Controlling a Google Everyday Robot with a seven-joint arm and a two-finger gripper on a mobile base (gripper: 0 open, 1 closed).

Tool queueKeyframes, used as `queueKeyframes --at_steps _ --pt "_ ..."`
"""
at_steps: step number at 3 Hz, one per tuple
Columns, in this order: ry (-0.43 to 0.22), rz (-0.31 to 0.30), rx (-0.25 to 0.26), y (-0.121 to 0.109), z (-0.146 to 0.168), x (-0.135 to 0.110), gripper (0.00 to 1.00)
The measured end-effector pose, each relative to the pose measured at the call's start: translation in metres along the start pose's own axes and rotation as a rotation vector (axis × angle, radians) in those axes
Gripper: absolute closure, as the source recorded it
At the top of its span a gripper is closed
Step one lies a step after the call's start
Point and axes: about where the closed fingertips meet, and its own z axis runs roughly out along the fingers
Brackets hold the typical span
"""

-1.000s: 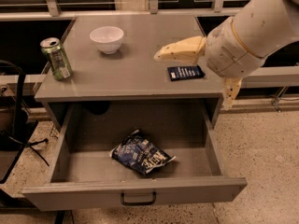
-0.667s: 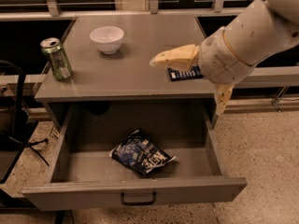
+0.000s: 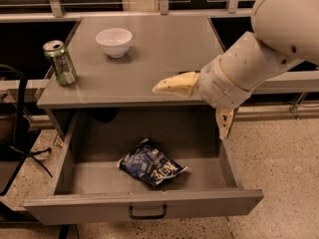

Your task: Pick blue chip bag from top drawer and place on counter

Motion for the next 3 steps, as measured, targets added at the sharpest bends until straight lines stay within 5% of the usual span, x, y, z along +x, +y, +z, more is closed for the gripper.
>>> queueKeyframes --at_steps 3 --pt "-0.043 0.045 -0.021 0.027 0.047 -0.004 0.0"
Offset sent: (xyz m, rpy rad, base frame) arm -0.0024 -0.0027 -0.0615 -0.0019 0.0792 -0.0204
